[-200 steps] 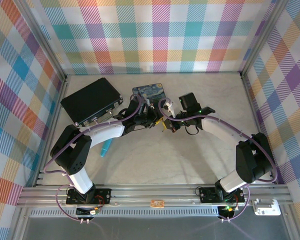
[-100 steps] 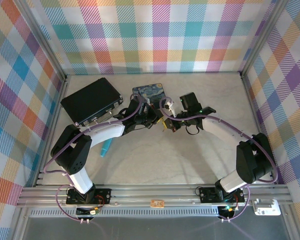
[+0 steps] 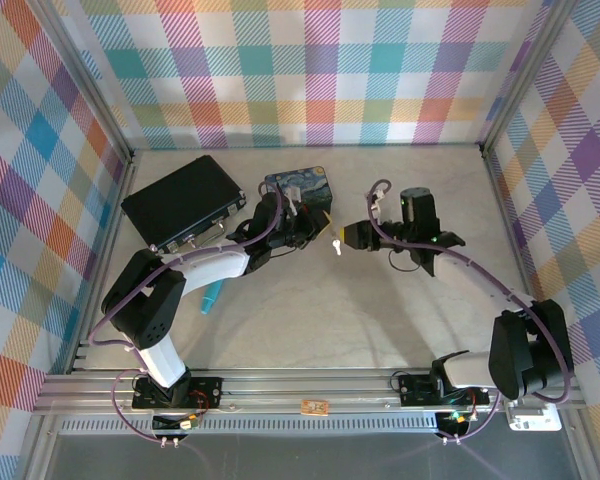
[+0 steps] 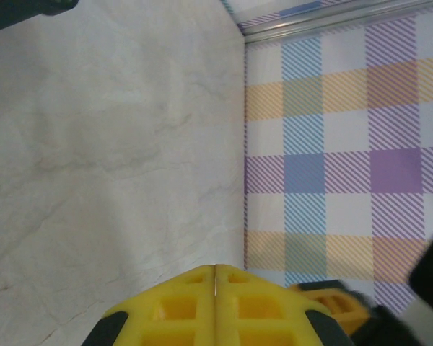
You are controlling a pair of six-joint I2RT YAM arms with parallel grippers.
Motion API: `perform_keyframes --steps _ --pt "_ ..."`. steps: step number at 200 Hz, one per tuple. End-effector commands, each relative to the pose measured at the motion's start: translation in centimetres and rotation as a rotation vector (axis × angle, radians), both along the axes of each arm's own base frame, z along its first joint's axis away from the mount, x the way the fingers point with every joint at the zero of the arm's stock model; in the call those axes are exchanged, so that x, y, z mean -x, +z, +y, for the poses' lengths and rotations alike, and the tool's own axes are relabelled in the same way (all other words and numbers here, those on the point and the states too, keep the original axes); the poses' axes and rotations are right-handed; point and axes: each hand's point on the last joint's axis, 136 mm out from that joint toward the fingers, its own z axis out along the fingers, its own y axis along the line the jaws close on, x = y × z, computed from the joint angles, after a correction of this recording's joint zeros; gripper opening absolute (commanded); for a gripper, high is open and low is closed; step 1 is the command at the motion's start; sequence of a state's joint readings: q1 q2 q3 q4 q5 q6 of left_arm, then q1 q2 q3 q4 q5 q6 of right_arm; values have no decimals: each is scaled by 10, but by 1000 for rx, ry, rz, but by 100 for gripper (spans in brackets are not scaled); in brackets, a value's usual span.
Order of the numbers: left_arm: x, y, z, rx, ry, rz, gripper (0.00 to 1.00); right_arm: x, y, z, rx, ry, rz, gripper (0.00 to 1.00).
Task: Unlock a padlock with a key
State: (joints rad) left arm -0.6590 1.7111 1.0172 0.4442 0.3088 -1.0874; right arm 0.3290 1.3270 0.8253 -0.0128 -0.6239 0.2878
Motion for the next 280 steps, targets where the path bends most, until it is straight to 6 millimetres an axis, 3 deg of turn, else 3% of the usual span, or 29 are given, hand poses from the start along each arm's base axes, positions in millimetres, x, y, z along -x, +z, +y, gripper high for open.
perform_keyframes --steps 1,96,155,210,224,241,248,263,280 --pt "3 31 -3 61 -21 -140 0 7 28 15 -195 45 0 44" --pt "11 57 -13 179 -73 -267 0 1 20 18 -261 25 32 37" --pt "15 57 -13 183 -83 -264 0 -6 18 15 -232 -13 0 37" --pt "18 60 -16 195 -91 -262 0 -9 21 19 -257 9 10 6" --pt "18 62 -18 200 -96 -259 0 -10 20 20 -255 12 9 0" --pt "16 61 -16 196 -84 -246 0 -10 20 19 -233 13 0 0" --pt "15 60 -14 187 -69 -237 7 -10 20 18 -215 12 -5 0" --pt "13 54 -6 141 -23 -206 31 -11 18 13 -152 -6 -22 0" --pt "9 40 4 40 30 -135 39 -13 15 6 -66 -23 -52 0"
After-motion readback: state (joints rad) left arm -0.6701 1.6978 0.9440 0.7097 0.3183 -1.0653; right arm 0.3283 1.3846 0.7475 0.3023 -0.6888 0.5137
